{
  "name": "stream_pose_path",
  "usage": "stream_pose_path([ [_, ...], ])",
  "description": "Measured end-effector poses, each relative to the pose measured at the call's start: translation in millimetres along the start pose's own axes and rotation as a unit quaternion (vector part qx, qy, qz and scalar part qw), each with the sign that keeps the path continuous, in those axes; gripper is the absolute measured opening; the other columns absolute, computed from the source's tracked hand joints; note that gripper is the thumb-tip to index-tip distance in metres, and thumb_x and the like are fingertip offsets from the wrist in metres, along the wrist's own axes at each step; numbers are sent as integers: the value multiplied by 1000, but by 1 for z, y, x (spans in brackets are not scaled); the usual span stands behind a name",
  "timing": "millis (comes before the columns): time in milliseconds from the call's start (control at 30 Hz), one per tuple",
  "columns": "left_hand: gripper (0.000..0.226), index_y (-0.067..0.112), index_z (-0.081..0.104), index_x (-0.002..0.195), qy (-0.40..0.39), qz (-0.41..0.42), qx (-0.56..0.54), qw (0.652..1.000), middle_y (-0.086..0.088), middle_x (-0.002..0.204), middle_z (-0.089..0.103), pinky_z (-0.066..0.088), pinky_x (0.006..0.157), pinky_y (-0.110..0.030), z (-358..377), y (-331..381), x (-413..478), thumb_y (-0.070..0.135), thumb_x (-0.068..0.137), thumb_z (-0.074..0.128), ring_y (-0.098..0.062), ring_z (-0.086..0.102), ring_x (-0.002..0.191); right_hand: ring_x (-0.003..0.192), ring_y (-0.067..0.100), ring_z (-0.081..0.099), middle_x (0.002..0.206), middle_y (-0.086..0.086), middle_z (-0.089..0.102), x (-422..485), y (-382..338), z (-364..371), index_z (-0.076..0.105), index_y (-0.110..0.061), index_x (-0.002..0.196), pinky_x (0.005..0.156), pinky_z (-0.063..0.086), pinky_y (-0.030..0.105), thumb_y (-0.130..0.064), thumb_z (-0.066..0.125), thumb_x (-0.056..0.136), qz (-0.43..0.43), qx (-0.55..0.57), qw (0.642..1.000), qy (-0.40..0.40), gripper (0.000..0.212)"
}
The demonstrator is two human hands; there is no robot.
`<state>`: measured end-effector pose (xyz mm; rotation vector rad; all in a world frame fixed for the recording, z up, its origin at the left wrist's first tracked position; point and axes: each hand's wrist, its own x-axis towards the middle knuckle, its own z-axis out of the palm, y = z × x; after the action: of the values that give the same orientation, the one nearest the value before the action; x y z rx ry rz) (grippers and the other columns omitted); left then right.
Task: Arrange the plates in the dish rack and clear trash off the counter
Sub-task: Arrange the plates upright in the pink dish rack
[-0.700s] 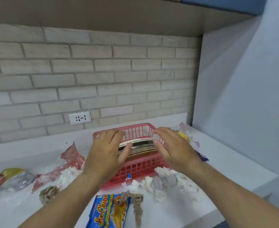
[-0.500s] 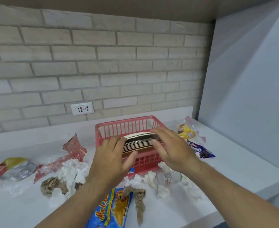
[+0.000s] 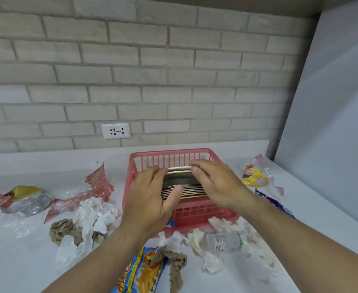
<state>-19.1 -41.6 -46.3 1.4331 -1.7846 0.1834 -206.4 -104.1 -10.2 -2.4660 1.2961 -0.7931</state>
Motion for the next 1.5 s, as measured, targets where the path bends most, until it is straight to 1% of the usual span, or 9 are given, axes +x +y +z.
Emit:
stream_pose_path([
  [167, 64, 24, 45, 135, -31, 11, -33, 999, 7, 137, 46, 30, 104, -26, -4, -1, 26, 64, 87, 31, -7, 35, 127, 112, 6, 57, 122, -11, 65, 39, 2, -19, 63, -28, 125, 100, 45, 28, -31, 51, 99, 19, 23, 999, -16, 29],
  [300, 69, 28, 41, 136, -135, 126, 30, 982, 10, 140, 42, 26, 112, -32, -3, 5, 34, 68, 81, 45, -7, 31, 129, 104, 13, 60, 109, -12, 66, 69, 6, -24, 67, -34, 111, 93, 49, 33, -32, 57, 95, 45, -57, 994, -85, 19],
  [433, 81, 45, -1, 144, -227, 205, 105, 946, 11, 153, 16, 40, 100, -40, 2, -3, 47, 51, 84, 54, -16, 34, 129, 86, 16, 61, 92, -9, 65, 83, 2, -23, 64, -32, 92, 77, 53, 36, -23, 46, 98, 43, -141, 976, -161, 21],
  [533, 82, 54, -15, 139, -253, 222, 121, 934, 7, 158, 5, 46, 94, -43, -3, -14, 46, 43, 91, 51, -22, 37, 130, 85, 15, 61, 92, -11, 63, 85, 2, -41, 61, -32, 92, 74, 53, 35, -21, 46, 98, 46, -134, 981, -128, 21],
  [633, 89, 47, -6, 146, -216, 238, 123, 939, 2, 152, 31, 55, 84, -42, -7, -32, 34, 40, 85, 59, -23, 49, 124, 86, 17, 61, 99, -7, 63, 84, 11, -61, 59, -38, 113, 75, 54, 36, -22, 46, 97, 89, -110, 990, -21, 26],
  [733, 97, 33, 25, 147, -186, 231, 147, 944, 6, 129, 58, 59, 63, -28, -7, -47, 26, 44, 64, 75, -14, 65, 102, 75, 19, 60, 89, -3, 59, 74, 21, -64, 50, -37, 125, 64, 52, 34, -21, 41, 98, 147, -83, 982, 83, 33],
  [867, 94, 26, 44, 136, -165, 224, 150, 949, 8, 118, 62, 55, 52, -22, -7, -51, 24, 46, 52, 82, -10, 67, 89, 72, 25, 60, 84, 3, 59, 59, 30, -46, 44, -29, 134, 64, 52, 35, -17, 37, 99, 211, -86, 961, 159, 38],
  [1300, 89, 21, 46, 135, -124, 185, 149, 963, 2, 118, 62, 54, 53, -24, 0, -51, 17, 40, 56, 82, -16, 65, 92, 70, 24, 60, 81, 4, 60, 58, 39, -24, 41, -27, 138, 65, 55, 39, -16, 36, 99, 250, -71, 947, 187, 40],
  [1500, 91, 20, 44, 135, -93, 190, 134, 968, 0, 119, 61, 56, 60, -28, 6, -52, 12, 37, 54, 83, -17, 63, 97, 62, 14, 51, 72, -4, 49, 60, 41, -4, 42, -26, 137, 47, 36, 26, -16, 36, 100, 266, -80, 951, 136, 39],
])
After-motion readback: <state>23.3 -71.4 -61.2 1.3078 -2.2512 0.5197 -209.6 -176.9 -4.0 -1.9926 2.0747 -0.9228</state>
